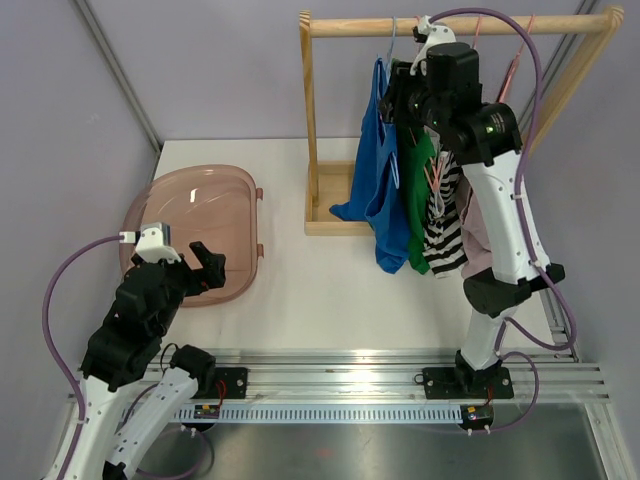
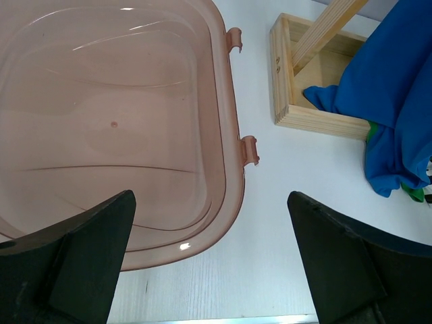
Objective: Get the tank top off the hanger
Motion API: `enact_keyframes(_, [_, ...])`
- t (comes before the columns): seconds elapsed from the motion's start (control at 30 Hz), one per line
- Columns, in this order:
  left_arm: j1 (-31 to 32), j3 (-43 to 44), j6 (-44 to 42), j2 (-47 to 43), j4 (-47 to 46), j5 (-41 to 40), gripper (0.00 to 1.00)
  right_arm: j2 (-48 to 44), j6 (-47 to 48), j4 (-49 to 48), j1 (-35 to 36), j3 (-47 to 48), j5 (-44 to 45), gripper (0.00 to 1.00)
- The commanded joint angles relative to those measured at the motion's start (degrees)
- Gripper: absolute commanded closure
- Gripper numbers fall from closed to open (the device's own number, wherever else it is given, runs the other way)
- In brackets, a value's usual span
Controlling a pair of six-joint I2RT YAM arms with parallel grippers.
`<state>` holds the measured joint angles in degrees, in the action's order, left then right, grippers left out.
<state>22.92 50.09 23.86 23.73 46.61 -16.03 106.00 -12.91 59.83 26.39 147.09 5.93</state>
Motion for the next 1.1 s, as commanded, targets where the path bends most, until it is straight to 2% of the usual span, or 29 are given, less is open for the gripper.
enact_keyframes(0.0, [-0.15, -0.51, 0.23, 0.18, -2.84, 1.18, 0.01, 2.11, 3.67, 0.37, 1.03, 2.41, 8.83, 0.58])
enact_keyframes(0.07, [-0.24, -0.6, 0.31, 0.0, -3.01, 1.44, 0.01, 2.55, 4.29, -0.15, 1.99, 2.5, 10.14, 0.69])
enact_keyframes(0.13, [-0.24, -0.6, 0.31, 0.18, -3.1, 1.79, 0.01, 2.73, 5.08, -0.68, 2.61, 2.85, 11.29, 0.73])
enact_keyframes(0.27, [-0.24, -0.78, 0.14, 0.44, -3.37, 2.93, 0.01, 1.94, 5.61, -1.38, 3.58, 3.38, 12.26, 0.9])
enact_keyframes(0.3, [-0.24, -0.78, 0.14, 0.44, -3.54, 3.02, 0.01, 1.59, 5.52, -1.65, 3.58, 3.3, 12.26, 1.0])
enact_keyframes(0.77, [-0.24, -0.95, 0.14, 0.18, -3.54, 3.64, 0.01, -3.77, 5.35, -6.04, 3.67, 4.0, 7.61, 1.0])
enact_keyframes(0.93, [-0.24, -0.87, 0.05, 0.09, -3.81, 3.99, 0.01, -5.88, 4.03, -4.99, 3.67, 3.39, 4.45, 1.0])
enact_keyframes(1.07, [-0.33, -0.43, -0.56, -0.17, -4.16, 4.6, 0.01, -10.88, 2.28, -2.36, 3.67, -0.65, 0.23, 1.0])
